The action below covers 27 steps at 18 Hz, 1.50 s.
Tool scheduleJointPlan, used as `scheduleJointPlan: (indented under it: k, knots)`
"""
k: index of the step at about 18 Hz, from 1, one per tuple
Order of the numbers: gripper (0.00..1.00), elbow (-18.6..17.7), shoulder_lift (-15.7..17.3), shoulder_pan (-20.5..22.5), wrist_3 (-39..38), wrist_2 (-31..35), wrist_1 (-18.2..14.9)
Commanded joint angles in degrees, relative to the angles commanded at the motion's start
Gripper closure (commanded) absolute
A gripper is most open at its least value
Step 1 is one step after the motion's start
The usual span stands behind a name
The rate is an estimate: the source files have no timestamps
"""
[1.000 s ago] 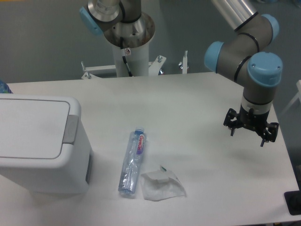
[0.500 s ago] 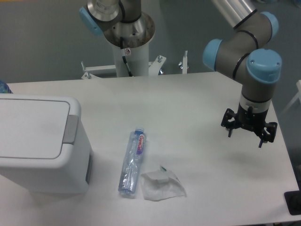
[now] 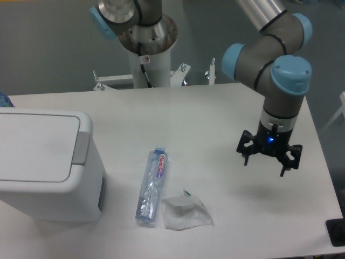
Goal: Open the trash can
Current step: 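Move the gripper from its start pose toward the white trash can, then lower the open gripper onto the trash can lid's edge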
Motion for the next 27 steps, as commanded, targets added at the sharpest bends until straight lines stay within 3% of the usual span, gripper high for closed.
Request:
scheduleJointPlan:
  k: [7, 10, 16, 19, 23, 27]
  knots:
    - [0.00, 3.51, 2.11, -1.67, -19.86, -16.86, 0.09]
    - [0.00, 3.87, 5.79, -3.59, -23.93, -20.83, 0.09]
    - [0.00, 2.46, 12.30, -11.85, -30.78, -20.93, 0.09]
    - [0.00, 0.36, 12.75, -15.90, -30.35, -20.75, 0.35]
    - [0.00, -4.65, 13.97, -17.14, -30.26, -20.31, 2.36]
    - [0.00, -5.36, 14.06, -18.28, -30.44, -20.31, 3.34]
